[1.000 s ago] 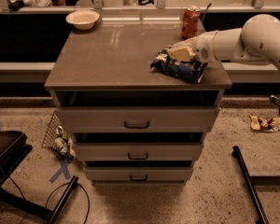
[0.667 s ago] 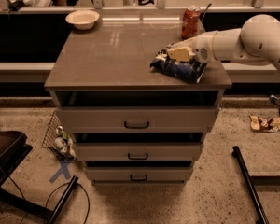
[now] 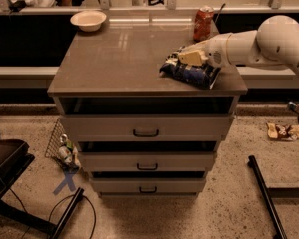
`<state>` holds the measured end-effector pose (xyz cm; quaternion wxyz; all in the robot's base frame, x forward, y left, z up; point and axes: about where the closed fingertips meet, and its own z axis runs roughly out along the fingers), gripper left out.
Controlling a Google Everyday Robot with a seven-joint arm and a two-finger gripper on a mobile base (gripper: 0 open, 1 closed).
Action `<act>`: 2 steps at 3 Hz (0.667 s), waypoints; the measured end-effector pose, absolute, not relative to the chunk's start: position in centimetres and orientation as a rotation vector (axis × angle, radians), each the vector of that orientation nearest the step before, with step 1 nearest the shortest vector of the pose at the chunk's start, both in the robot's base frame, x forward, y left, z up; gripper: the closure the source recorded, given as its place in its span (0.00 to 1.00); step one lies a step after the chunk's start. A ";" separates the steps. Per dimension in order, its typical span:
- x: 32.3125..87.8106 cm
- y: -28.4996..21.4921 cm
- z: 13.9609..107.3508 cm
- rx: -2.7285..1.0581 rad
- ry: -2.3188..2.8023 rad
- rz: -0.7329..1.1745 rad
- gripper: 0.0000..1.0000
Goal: Move blue chip bag near paper bowl
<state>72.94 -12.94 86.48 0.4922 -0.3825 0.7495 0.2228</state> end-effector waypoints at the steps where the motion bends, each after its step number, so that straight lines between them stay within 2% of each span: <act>1: 72.9 -12.9 86.5 -0.928 1.819 0.541 1.00; 2: 72.9 -12.9 86.5 -0.928 1.819 0.541 1.00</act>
Offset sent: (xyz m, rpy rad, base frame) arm 0.1029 0.0362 0.3062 -0.0592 -0.3066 0.1452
